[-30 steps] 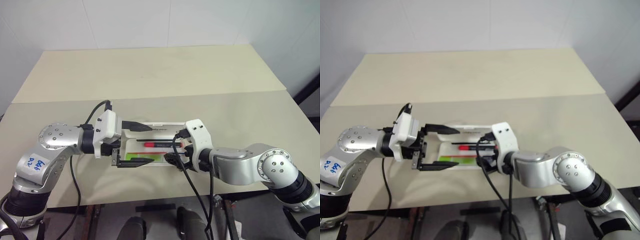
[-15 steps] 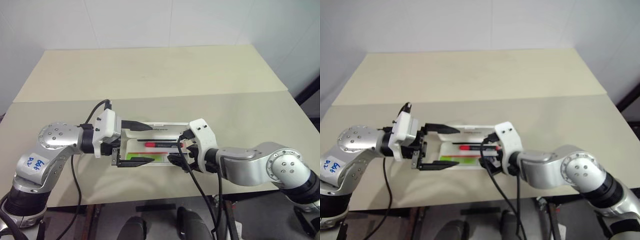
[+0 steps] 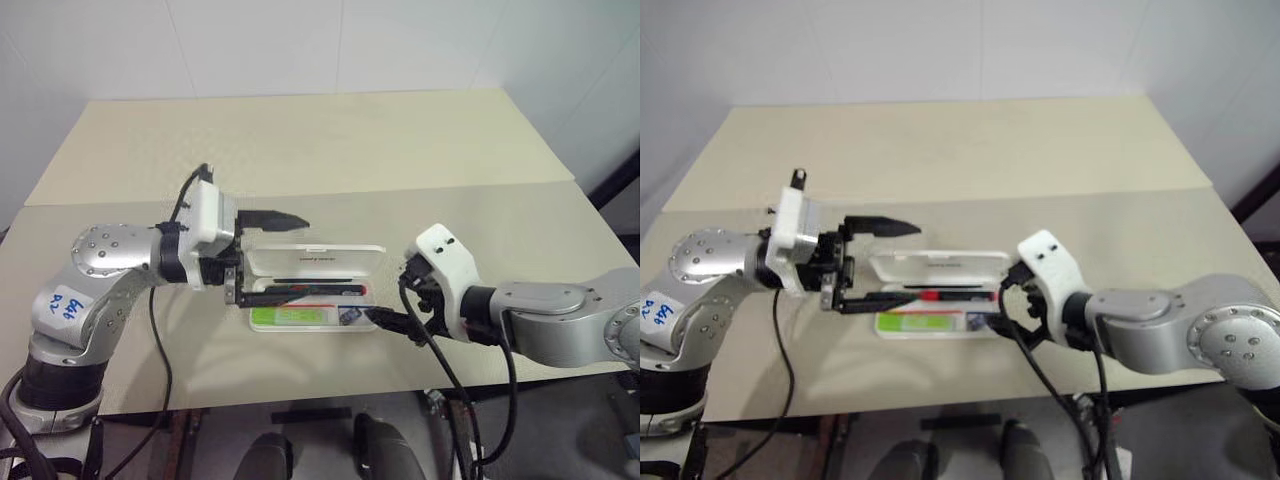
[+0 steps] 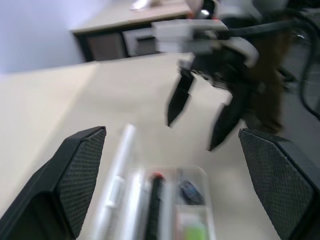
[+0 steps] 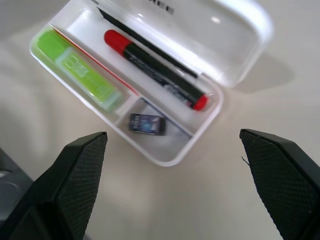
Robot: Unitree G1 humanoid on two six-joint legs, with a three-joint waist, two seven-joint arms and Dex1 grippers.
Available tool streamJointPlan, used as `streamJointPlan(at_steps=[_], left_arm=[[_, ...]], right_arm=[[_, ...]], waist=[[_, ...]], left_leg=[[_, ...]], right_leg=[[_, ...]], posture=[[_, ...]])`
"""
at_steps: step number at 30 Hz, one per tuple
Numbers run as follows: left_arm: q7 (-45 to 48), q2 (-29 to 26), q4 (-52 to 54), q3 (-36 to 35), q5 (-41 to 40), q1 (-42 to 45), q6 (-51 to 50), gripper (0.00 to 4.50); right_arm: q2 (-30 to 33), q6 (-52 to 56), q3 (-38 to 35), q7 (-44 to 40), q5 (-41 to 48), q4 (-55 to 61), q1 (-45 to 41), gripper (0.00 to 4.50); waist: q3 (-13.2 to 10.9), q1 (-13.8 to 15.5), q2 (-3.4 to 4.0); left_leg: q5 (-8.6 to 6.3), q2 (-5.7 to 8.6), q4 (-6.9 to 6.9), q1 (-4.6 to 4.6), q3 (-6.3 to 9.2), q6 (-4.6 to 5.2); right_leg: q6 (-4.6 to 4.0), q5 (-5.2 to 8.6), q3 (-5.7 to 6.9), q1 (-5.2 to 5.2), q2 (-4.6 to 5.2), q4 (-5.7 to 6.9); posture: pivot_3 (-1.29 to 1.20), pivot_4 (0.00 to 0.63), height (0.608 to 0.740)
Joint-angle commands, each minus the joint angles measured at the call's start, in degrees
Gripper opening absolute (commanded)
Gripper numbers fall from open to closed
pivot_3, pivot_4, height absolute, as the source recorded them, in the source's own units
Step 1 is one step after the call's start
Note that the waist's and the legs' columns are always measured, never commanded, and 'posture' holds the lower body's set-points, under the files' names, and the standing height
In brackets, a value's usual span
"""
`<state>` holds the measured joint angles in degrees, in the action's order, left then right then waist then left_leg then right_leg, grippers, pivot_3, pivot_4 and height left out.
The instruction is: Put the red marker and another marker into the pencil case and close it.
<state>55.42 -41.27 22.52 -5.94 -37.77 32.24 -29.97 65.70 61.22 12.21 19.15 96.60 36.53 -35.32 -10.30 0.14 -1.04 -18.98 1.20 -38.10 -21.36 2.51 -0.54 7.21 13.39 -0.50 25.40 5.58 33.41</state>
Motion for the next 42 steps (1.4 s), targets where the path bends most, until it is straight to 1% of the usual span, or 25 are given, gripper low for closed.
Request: streamJointPlan(at_steps=[1,7,10,14,15,16,18,20,21,23,26,27,28,29,36,40,42], left_arm=[[-4.0,0.6,-1.7,-3.9,-0.5,1.9,0.4,4.5],[-9.5,0.9,-6.1,-6.3,0.8,2.4,0.0,4.5],[-12.4,2.5,-7.6,-7.3,2.0,1.9,2.3,4.5],[-14.9,2.6,-8.9,-7.2,2.1,1.2,-0.6,4.5],[-16.6,3.1,-10.4,-7.8,1.1,1.6,-2.9,4.5],[-17.7,3.5,-11.8,-8.2,0.7,1.8,-3.8,4.11],[-18.7,4.0,-14.3,-8.9,0.8,2.1,-4.5,3.65],[-18.6,4.0,-16.1,-9.2,0.9,2.2,-5.0,2.95],[-18.5,4.2,-17.1,-9.5,0.7,2.4,-5.0,2.66],[-18.0,4.3,-19.0,-10.0,-0.2,3.0,-5.6,1.89],[-11.9,2.9,-24.3,-9.9,-2.9,4.4,-8.1,0.91],[-10.4,2.5,-25.5,-9.8,-3.3,4.8,-8.9,0.48],[-9.7,2.2,-27.3,-9.8,-3.0,5.4,-9.1,0.21],[-8.5,1.9,-29.4,-9.6,-2.6,6.1,-9.2,0.05],[-1.5,0.5,-42.0,-7.3,1.7,10.4,-6.7,0.05],[3.7,-0.2,-48.6,-5.0,4.4,12.9,-5.4,0.05],[6.2,-0.3,-51.6,-3.8,5.6,14.1,-5.0,0.05]], right_arm=[[1.5,-0.4,-4.8,-9.5,-8.9,-0.2,1.1,4.48],[1.0,-2.0,-7.7,-22.5,-23.2,-2.4,1.3,4.48],[-0.4,-2.6,-7.2,-26.8,-29.6,-4.6,0.0,4.48],[-3.1,-1.9,-7.2,-30.2,-35.3,-6.1,-1.4,4.48],[-3.9,-1.9,-7.2,-30.8,-36.7,-6.5,-1.8,4.48],[-4.8,-1.8,-7.1,-31.2,-37.9,-6.8,-2.1,4.5],[-6.4,-1.3,-7.1,-31.9,-39.9,-7.1,-2.7,4.5],[-7.8,-0.6,-7.3,-32.5,-41.3,-7.0,-3.0,4.5],[-8.4,-0.3,-7.5,-32.9,-41.9,-6.9,-3.0,4.5],[-9.4,0.3,-8.0,-33.5,-43.0,-6.7,-3.1,4.5],[-10.6,0.9,-9.2,-34.2,-43.8,-6.2,-3.2,4.5],[-10.9,1.1,-9.5,-34.4,-44.0,-6.1,-3.2,4.5],[-11.2,1.3,-9.9,-34.7,-44.1,-5.9,-3.2,4.5],[-11.4,1.2,-10.6,-35.3,-44.0,-5.8,-2.9,4.5],[-12.2,-1.7,-17.6,-40.3,-43.0,-2.7,2.7,4.5],[-13.4,-3.5,-22.4,-45.3,-37.3,1.8,6.6,4.5],[-13.1,-3.8,-22.5,-46.9,-36.5,3.2,7.8,4.5]], waist=[[0.0,0.0,0.0],[0.0,-0.1,0.0],[0.0,0.0,-0.01],[0.0,0.0,-0.02],[0.0,0.0,-0.02],[0.0,0.0,-0.02],[0.0,0.0,-0.02],[0.0,-0.1,-0.02],[0.0,0.0,-0.02],[0.0,0.0,-0.02],[0.0,0.0,-0.02],[0.0,0.0,-0.02],[0.0,0.0,-0.02],[0.0,0.0,-0.02],[0.0,0.0,-0.02],[0.0,0.0,-0.02],[0.0,-0.1,-0.03]], left_leg=[[0.0,0.0,-0.01,0.0,-0.01,0.0],[0.0,0.0,0.0,0.0,-0.07,-0.01],[0.0,0.02,-0.01,0.0,-0.11,-0.01],[0.02,0.01,-0.01,-0.01,-0.11,-0.05],[0.03,0.01,0.0,-0.01,-0.11,-0.07],[0.03,0.0,0.01,-0.02,-0.11,-0.08],[0.03,0.02,0.0,-0.01,-0.11,-0.08],[0.03,0.02,-0.01,-0.01,-0.11,-0.08],[0.03,0.01,-0.02,-0.01,-0.11,-0.1],[0.05,0.02,-0.01,-0.02,-0.11,-0.12],[0.09,0.03,-0.02,-0.02,-0.11,-0.19],[0.08,0.04,-0.03,-0.04,-0.14,-0.19],[0.08,0.05,-0.04,-0.05,-0.17,-0.19],[0.08,0.05,-0.03,-0.04,-0.17,-0.18],[0.06,0.05,-0.02,-0.06,-0.28,-0.14],[0.06,0.06,-0.04,-0.06,-0.31,-0.14],[0.05,0.05,-0.04,-0.05,-0.3,-0.12]], right_leg=[[0.01,0.0,0.0,0.0,0.0,0.01],[0.03,-0.01,0.01,0.0,-0.01,0.06],[0.04,-0.02,0.0,0.0,0.0,0.06],[0.06,-0.03,0.01,0.01,0.0,0.07],[0.06,-0.03,0.02,0.01,-0.01,0.07],[0.06,-0.03,0.04,0.01,-0.01,0.05],[0.06,-0.04,0.02,0.01,0.01,0.07],[0.08,-0.05,0.02,0.02,0.01,0.1],[0.08,-0.05,0.04,0.02,0.0,0.1],[0.08,-0.05,0.04,0.02,0.01,0.09],[0.08,-0.05,0.04,0.02,0.02,0.1],[0.08,-0.05,0.07,0.02,0.02,0.1],[0.08,-0.05,0.09,0.02,0.02,0.1],[0.08,-0.05,0.09,0.02,0.02,0.1],[0.08,-0.05,0.14,0.02,0.02,0.11],[0.09,-0.05,0.13,0.02,0.02,0.14],[0.09,-0.05,0.14,0.02,0.01,0.16]], posture=[[0.0,0.15,0.74],[0.0,0.15,0.74],[0.0,0.15,0.74],[0.0,0.15,0.74],[0.0,0.15,0.74],[0.0,0.15,0.74],[0.0,0.15,0.74],[0.0,0.15,0.74],[0.0,0.15,0.74],[0.0,0.15,0.74],[0.0,0.15,0.74],[0.0,0.15,0.74],[0.0,0.15,0.74],[0.0,0.15,0.74],[0.0,0.15,0.74],[0.0,0.15,0.74],[0.0,0.15,0.74]])
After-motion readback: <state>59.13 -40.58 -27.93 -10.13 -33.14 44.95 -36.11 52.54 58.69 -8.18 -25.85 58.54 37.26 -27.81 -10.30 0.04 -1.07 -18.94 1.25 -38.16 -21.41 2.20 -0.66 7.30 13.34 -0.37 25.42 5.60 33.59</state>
